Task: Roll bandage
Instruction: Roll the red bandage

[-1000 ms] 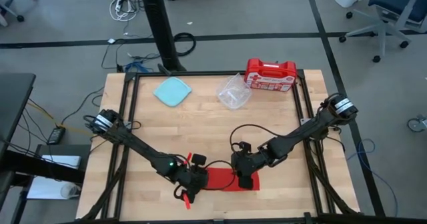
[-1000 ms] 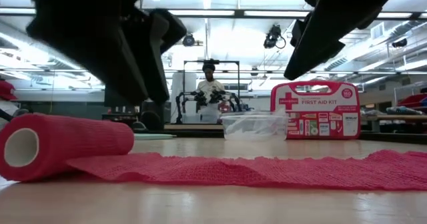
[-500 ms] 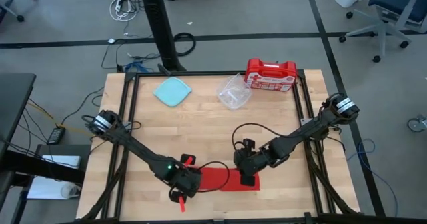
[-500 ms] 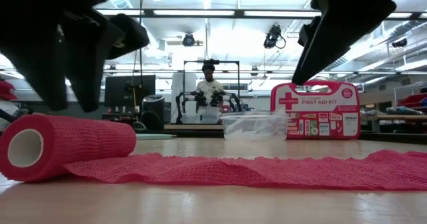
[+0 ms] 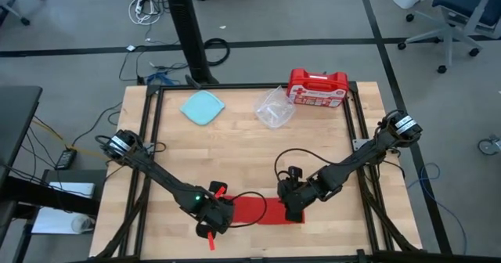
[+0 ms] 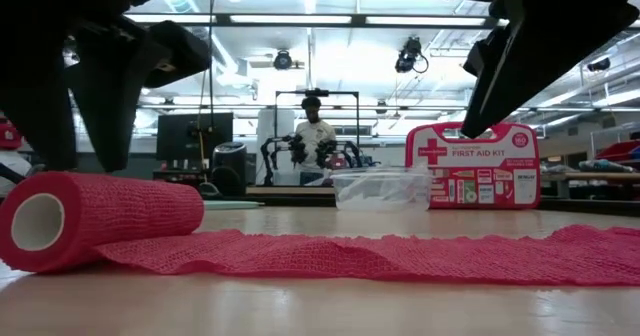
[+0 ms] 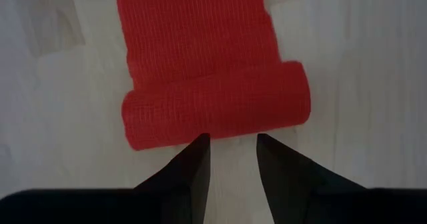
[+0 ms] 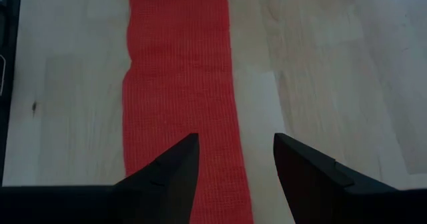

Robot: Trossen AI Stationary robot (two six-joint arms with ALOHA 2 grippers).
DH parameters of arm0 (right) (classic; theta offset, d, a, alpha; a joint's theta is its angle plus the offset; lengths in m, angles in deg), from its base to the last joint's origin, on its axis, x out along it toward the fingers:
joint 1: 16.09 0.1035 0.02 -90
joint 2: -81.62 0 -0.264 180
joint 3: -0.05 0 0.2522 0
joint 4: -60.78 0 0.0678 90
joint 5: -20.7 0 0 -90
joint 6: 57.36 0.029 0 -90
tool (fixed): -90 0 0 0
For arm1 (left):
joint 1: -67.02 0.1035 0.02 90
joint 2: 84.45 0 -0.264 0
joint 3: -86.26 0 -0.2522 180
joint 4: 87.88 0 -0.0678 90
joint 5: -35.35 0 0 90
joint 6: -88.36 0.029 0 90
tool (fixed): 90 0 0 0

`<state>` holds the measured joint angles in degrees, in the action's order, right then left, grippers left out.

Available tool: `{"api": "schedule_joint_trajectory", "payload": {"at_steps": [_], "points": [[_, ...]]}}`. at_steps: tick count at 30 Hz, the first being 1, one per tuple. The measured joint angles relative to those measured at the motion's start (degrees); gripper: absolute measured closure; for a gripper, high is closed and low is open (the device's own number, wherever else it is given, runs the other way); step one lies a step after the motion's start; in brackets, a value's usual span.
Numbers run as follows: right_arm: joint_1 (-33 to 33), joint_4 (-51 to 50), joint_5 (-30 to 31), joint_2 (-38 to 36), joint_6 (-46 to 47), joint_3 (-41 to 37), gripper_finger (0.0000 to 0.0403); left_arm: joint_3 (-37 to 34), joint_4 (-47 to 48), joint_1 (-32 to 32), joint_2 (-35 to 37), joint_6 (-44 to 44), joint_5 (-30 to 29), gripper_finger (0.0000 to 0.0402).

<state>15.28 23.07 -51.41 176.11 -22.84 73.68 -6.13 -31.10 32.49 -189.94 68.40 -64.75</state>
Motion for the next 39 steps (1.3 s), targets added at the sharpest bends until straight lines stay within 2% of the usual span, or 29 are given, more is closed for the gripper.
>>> {"api": "schedule_joint_trajectory", "payload": {"at_steps": [21,33,39], "points": [[2.00,-3.02,0.39,0.02,3.90,0.00,0.0211,-2.64,-7.72,1.02,0.13,2.32,-1.62,0.0275],[2.20,-4.18,0.50,-0.26,5.37,0.00,0.0211,-2.61,-11.91,3.88,-1.57,4.86,2.23,0.0275],[3.57,-7.50,2.75,-2.80,7.20,0.00,0.0211,-2.64,-16.29,4.97,-2.74,7.46,3.20,0.0275]]}}
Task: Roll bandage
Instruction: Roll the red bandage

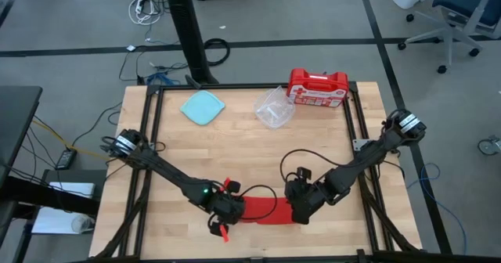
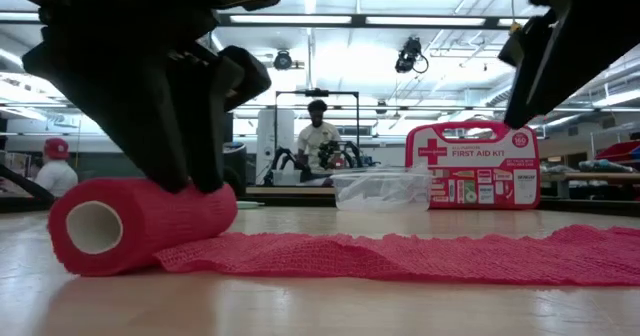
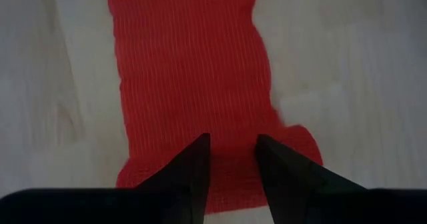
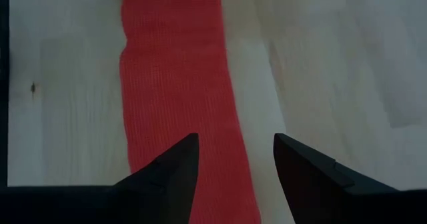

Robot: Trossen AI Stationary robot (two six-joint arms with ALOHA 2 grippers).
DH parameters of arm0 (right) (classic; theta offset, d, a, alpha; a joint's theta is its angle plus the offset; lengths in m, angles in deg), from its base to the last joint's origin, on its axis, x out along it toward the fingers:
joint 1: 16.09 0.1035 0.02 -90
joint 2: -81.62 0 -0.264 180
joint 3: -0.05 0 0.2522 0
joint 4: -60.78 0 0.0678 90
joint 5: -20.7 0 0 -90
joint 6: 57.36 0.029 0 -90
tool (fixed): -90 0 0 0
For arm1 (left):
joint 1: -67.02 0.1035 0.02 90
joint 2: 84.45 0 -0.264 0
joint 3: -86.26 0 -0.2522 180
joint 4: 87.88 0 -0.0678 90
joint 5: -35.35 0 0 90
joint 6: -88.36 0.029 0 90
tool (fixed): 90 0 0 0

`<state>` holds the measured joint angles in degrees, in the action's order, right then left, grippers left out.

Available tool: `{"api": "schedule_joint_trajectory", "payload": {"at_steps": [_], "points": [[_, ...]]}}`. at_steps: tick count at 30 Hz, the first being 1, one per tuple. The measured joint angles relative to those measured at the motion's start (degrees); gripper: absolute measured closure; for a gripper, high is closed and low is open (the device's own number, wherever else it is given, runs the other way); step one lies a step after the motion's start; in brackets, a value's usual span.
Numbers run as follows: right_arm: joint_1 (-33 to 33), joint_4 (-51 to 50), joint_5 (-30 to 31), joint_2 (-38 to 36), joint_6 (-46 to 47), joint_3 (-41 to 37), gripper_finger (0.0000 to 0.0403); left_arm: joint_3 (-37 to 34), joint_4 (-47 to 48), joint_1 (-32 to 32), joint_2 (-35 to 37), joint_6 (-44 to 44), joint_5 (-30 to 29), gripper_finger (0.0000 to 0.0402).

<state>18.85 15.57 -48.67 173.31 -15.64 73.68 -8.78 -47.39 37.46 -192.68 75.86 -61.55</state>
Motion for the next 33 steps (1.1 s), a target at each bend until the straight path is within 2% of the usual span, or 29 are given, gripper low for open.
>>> {"api": "schedule_joint_trajectory", "payload": {"at_steps": [10,16,21,26,33], "points": [[2.74,-3.59,5.20,-6.83,3.67,0.00,0.0211,0.04,-6.43,1.78,-3.00,2.21,1.59,0.0275],[3.32,-4.47,6.94,-7.83,3.75,0.00,0.0211,0.04,-13.76,2.47,-5.74,3.77,1.63,0.0275],[3.32,-4.37,7.79,-7.44,3.78,0.00,0.0211,0.17,-16.09,3.37,-5.97,4.03,0.57,0.0275],[3.32,-4.36,9.68,-7.43,3.76,0.00,0.0211,3.98,-12.32,3.43,-6.05,6.09,0.08,0.0275],[3.15,-4.43,11.26,-7.43,2.79,0.00,0.0211,11.42,2.05,3.36,-5.94,7.57,-0.12,0.0275]]}}
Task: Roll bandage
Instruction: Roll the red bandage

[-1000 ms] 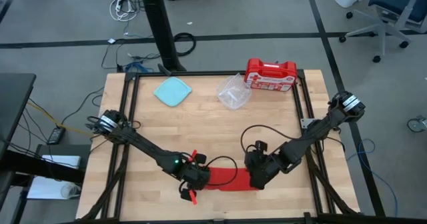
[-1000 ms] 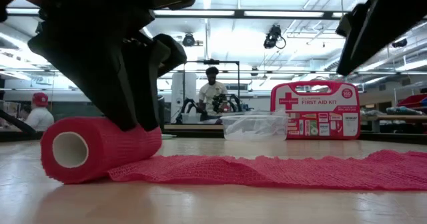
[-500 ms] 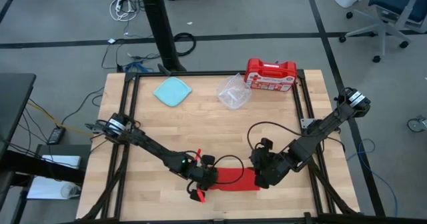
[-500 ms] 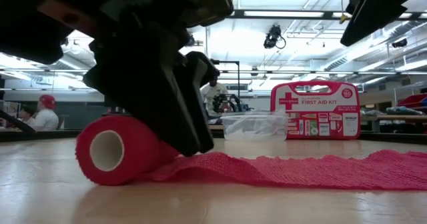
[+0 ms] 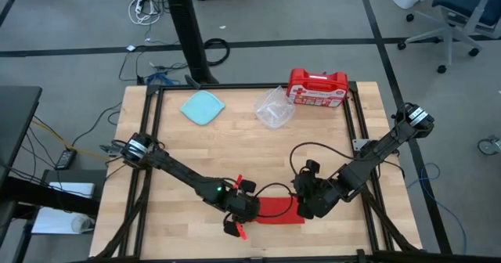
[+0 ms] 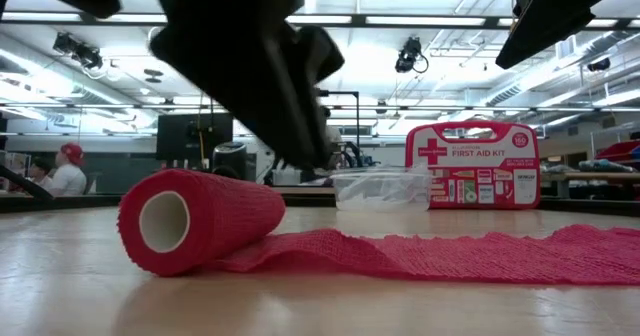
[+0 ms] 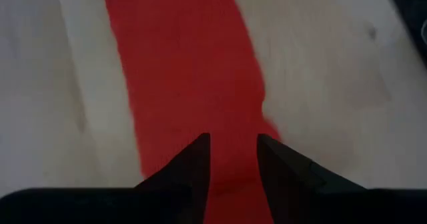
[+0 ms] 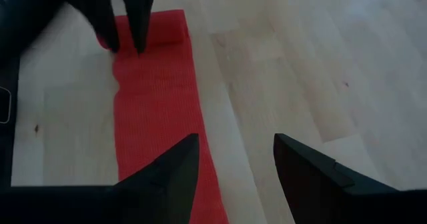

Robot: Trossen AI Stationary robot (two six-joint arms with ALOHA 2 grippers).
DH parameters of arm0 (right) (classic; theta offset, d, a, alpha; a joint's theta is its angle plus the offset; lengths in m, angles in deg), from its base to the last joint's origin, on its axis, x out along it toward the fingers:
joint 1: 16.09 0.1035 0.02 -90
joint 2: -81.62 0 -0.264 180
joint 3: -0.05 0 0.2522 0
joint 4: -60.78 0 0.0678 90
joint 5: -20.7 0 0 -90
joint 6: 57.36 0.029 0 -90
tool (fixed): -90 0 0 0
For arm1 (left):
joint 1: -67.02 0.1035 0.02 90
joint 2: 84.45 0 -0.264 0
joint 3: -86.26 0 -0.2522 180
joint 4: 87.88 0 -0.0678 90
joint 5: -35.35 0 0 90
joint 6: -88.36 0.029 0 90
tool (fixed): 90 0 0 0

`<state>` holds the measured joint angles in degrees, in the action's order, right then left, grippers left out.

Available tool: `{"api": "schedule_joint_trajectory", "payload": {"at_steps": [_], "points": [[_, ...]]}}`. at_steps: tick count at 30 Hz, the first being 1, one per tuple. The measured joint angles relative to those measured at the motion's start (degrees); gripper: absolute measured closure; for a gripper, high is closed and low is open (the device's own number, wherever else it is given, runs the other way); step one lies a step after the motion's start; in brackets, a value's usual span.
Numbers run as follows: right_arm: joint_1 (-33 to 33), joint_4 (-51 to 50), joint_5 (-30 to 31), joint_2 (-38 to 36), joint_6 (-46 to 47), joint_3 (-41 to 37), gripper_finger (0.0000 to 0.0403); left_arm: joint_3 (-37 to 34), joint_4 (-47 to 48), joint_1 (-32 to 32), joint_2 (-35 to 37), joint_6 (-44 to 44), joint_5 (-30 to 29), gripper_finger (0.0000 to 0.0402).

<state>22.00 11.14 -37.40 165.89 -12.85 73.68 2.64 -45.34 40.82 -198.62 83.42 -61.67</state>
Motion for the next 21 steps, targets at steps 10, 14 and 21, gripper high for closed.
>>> {"api": "schedule_joint_trajectory", "payload": {"at_steps": [10,14,21], "points": [[0.16,0.00,0.02,0.02,0.28,0.00,0.0211,5.90,18.97,-0.17,0.10,-3.17,0.25,0.0275],[0.17,-0.17,0.39,0.09,0.15,0.00,0.0211,5.89,21.86,-0.20,0.11,-4.30,1.25,0.0275],[0.18,-0.22,1.31,0.09,-0.63,0.00,0.0211,5.88,20.38,-0.20,0.08,-4.30,1.29,0.0275]]}}
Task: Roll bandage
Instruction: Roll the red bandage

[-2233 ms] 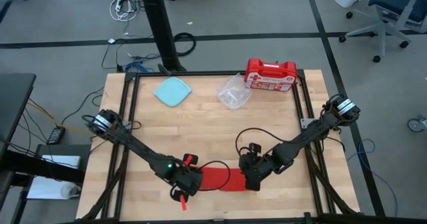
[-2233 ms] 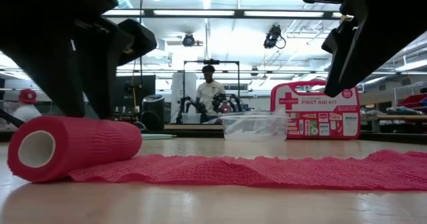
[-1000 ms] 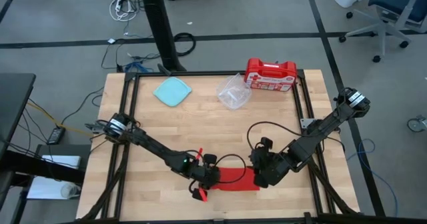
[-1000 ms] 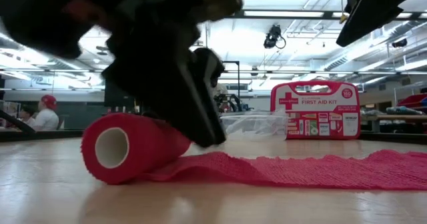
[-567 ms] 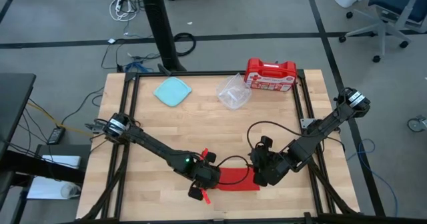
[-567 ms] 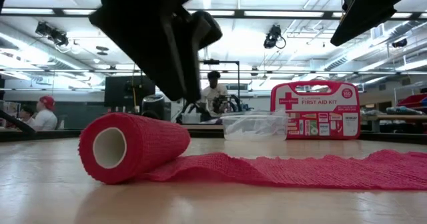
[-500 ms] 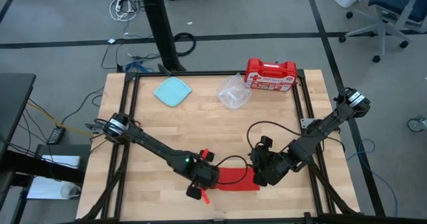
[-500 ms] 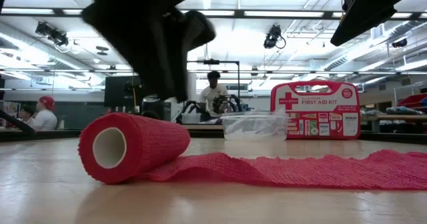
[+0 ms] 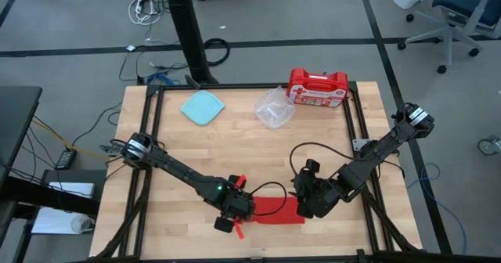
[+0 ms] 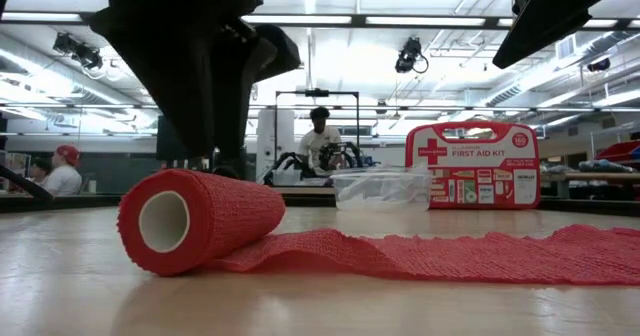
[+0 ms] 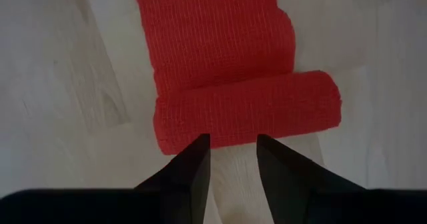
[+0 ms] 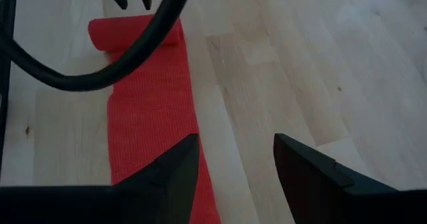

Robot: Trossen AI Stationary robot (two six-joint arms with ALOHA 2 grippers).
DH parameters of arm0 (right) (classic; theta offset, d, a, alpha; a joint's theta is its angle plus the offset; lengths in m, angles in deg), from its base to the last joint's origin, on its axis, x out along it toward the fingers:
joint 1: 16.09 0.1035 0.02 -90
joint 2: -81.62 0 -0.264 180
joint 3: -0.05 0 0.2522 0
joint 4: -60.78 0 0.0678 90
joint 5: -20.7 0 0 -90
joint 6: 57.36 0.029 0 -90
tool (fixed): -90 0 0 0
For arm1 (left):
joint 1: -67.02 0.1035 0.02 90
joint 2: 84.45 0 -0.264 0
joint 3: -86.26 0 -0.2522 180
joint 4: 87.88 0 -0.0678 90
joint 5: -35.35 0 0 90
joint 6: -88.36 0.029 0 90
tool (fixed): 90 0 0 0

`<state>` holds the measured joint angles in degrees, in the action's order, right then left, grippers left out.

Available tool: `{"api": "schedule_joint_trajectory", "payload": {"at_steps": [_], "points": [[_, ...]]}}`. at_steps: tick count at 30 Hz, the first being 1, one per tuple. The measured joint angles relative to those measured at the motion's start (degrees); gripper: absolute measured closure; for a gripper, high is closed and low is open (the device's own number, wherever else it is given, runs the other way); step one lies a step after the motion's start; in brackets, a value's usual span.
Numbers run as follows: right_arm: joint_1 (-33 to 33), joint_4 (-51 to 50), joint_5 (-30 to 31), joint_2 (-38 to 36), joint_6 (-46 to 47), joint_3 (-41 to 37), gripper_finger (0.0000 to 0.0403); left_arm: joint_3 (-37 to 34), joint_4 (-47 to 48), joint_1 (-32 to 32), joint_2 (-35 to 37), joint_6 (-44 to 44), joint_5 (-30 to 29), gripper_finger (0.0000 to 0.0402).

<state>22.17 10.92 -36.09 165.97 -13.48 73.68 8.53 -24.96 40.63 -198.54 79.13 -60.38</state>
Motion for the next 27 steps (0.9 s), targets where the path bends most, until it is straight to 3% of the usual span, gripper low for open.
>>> {"api": "schedule_joint_trajectory", "payload": {"at_steps": [20,27], "points": [[0.41,-0.04,0.14,0.00,1.43,0.00,0.0211,-1.59,-14.19,-0.28,-3.68,3.96,0.06,0.0275],[1.02,-1.11,-3.90,0.00,4.51,0.00,0.0211,-1.54,-19.85,-0.23,-5.78,5.55,-1.07,0.0275]]}}
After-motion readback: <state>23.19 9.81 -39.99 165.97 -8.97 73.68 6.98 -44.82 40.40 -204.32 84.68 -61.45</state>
